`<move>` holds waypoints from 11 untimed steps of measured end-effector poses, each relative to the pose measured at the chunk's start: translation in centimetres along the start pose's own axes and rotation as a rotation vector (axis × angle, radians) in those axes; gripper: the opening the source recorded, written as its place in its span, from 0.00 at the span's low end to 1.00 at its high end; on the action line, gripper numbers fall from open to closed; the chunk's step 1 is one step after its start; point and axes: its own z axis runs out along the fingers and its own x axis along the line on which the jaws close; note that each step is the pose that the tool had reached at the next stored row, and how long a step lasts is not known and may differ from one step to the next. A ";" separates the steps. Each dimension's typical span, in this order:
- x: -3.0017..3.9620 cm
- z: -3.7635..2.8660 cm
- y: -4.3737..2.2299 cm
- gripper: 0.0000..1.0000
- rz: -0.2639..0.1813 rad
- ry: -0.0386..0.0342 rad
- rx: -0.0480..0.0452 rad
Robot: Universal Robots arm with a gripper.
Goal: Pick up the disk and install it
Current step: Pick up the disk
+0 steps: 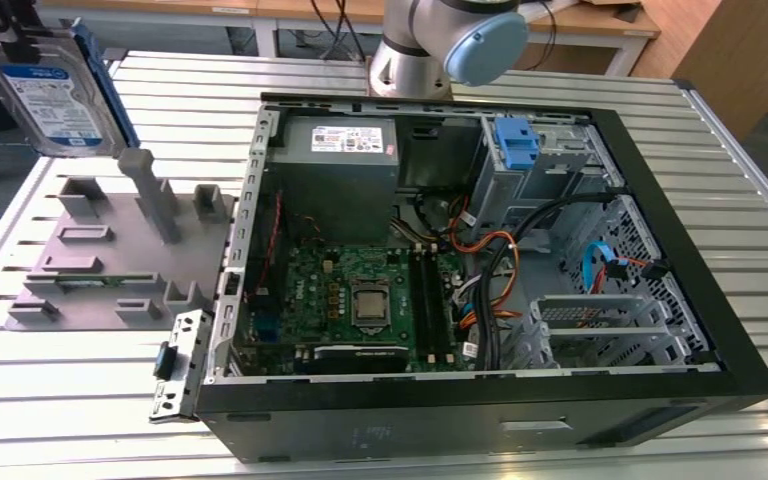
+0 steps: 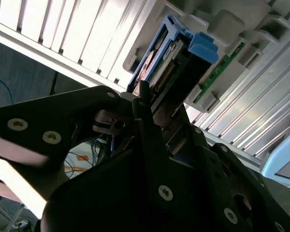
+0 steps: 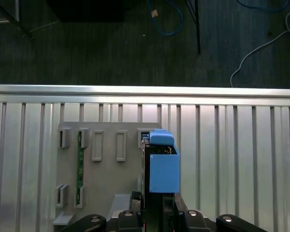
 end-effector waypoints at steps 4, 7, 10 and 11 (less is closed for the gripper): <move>-0.04 -1.27 0.07 0.35 0.000 0.0000 -0.0001; -0.06 -2.12 0.11 0.35 0.000 0.0000 0.0000; -0.07 -2.67 0.14 0.35 0.000 0.0000 0.0000; -0.08 -2.74 0.15 0.35 0.000 0.0000 0.0001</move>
